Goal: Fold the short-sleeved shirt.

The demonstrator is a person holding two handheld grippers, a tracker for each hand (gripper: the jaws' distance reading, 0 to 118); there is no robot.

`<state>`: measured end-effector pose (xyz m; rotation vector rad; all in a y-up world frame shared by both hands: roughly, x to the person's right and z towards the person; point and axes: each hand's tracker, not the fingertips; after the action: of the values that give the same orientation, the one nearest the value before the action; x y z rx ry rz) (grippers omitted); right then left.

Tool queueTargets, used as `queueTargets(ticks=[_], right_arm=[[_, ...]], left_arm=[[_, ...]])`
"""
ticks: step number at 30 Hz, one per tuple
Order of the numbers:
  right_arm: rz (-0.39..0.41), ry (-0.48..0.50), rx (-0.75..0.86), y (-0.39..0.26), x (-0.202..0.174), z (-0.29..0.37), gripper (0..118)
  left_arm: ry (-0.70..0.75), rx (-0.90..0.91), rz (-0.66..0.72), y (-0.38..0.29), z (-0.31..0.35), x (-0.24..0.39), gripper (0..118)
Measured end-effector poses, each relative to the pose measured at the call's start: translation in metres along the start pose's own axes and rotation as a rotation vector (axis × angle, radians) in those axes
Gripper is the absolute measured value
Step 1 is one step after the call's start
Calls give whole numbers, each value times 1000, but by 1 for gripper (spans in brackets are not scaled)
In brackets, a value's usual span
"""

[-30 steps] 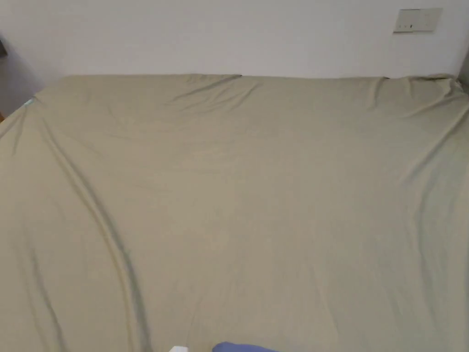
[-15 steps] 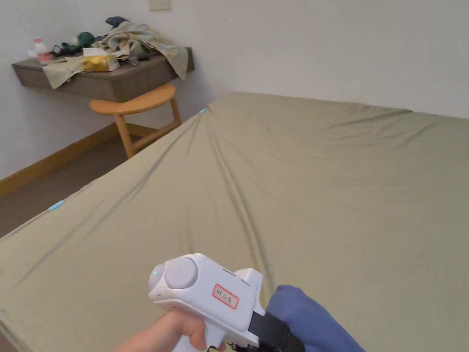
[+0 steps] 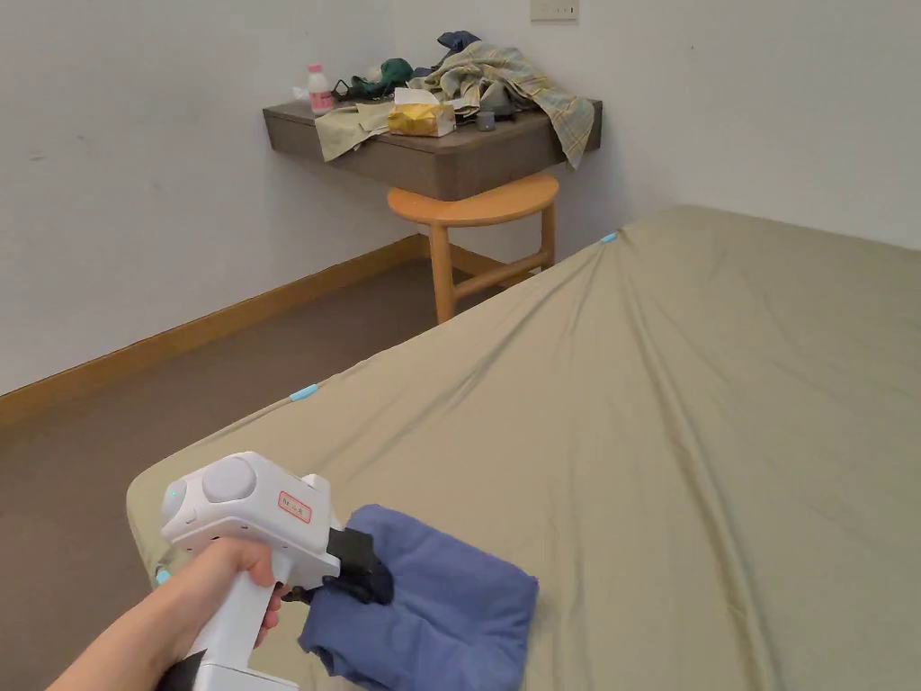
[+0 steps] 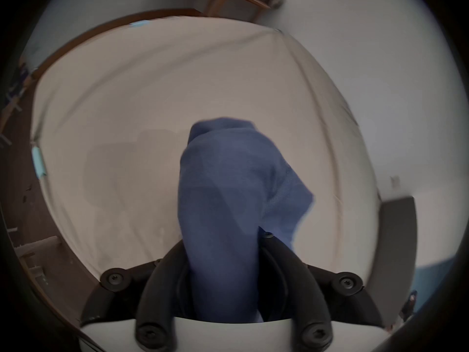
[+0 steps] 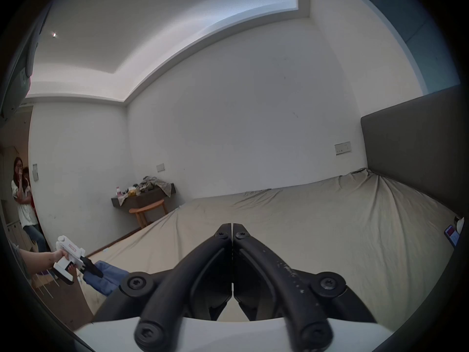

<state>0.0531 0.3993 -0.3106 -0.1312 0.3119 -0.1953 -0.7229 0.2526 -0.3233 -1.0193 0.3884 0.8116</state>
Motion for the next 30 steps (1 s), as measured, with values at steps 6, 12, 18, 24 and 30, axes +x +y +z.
queueTargets(ticks=[6, 12, 18, 24, 30], right_arm=[[36, 7, -26, -8, 9, -2, 0], [85, -32, 19, 7, 13, 24, 0], [167, -126, 127, 30, 23, 93, 0], [293, -298, 183, 32, 49, 170, 1], [273, -339, 209, 27, 74, 222, 1]], left_arm=[[367, 227, -193, -17, -2, 3, 104], [78, 549, -457, -111, 96, 118, 107], [-228, 856, -726, -261, 178, 247, 116], [-337, 1116, -787, -397, 197, 327, 114], [-500, 1118, -783, -483, 204, 362, 78]])
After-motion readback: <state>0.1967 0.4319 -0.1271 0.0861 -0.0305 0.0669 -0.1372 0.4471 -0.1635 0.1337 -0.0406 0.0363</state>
